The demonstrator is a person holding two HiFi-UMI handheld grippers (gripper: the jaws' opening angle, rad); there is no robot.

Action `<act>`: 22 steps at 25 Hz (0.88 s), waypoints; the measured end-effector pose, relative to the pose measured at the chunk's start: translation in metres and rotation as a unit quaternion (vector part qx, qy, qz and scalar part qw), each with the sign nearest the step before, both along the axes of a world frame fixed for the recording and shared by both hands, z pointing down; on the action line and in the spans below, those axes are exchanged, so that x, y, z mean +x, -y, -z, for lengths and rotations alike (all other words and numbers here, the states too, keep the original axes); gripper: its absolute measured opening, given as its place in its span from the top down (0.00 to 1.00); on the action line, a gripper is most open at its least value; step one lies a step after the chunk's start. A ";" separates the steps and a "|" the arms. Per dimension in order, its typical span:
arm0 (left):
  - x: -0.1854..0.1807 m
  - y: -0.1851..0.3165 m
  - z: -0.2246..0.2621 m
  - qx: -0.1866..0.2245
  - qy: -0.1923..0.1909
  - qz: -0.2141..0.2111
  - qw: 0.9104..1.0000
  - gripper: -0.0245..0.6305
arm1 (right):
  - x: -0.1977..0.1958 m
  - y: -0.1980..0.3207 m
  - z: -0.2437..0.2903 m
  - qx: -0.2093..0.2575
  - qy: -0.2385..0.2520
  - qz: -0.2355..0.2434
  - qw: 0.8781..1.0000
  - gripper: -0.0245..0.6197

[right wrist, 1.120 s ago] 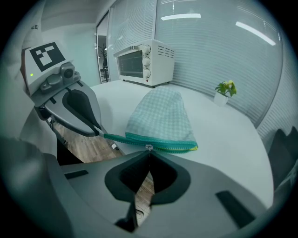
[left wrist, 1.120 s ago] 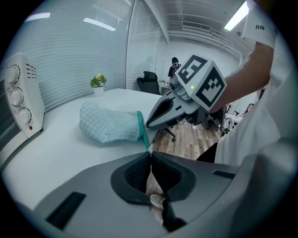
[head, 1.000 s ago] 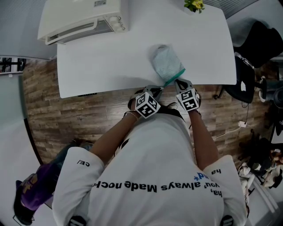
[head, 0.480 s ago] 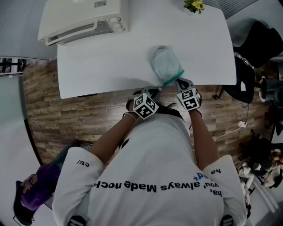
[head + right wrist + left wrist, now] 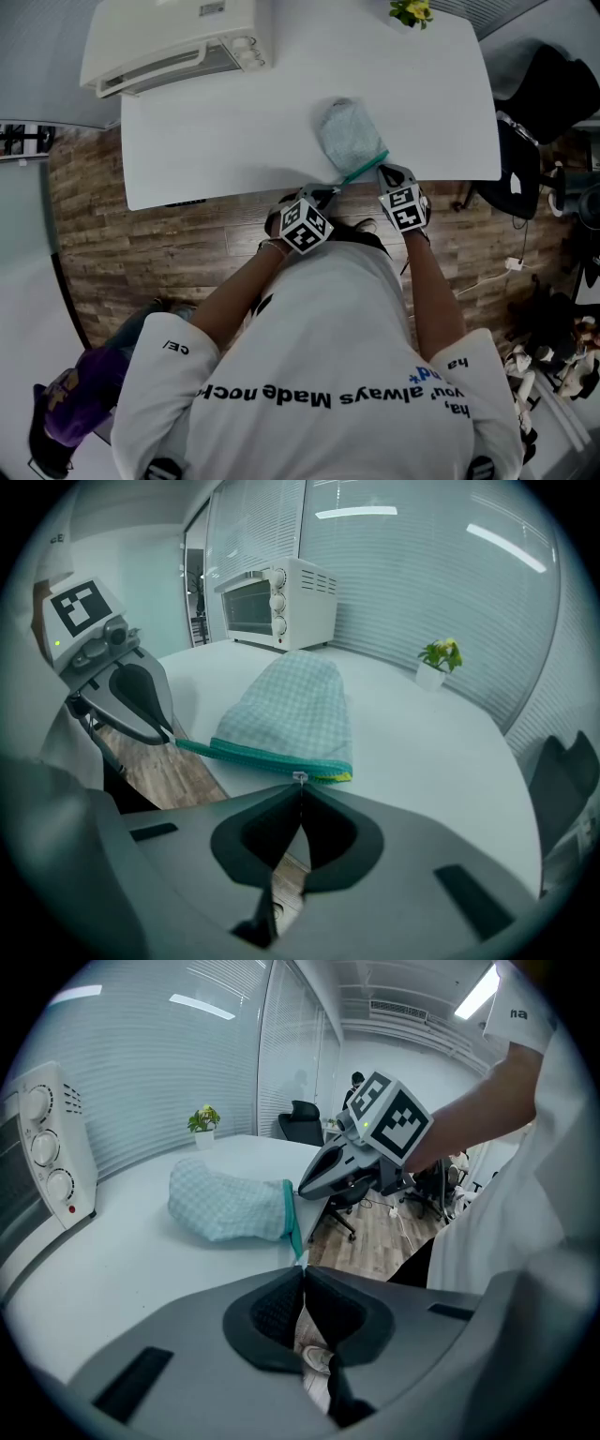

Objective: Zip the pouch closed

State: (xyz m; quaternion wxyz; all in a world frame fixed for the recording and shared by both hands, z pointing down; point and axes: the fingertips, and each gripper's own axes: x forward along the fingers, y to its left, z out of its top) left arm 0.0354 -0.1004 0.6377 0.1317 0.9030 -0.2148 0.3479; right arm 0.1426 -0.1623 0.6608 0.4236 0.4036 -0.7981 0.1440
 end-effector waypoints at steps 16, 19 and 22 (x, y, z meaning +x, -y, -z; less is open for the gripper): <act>-0.008 -0.003 -0.004 -0.005 0.008 -0.002 1.000 0.93 | 0.015 0.010 0.001 0.002 -0.002 -0.010 1.000 0.95; -0.007 -0.003 -0.004 -0.005 0.010 -0.003 1.000 0.93 | 0.016 0.011 0.001 0.002 -0.003 -0.010 1.000 0.95; -0.009 -0.003 -0.005 -0.005 0.013 -0.006 1.000 0.93 | 0.016 0.012 -0.001 0.000 -0.003 -0.009 1.000 0.95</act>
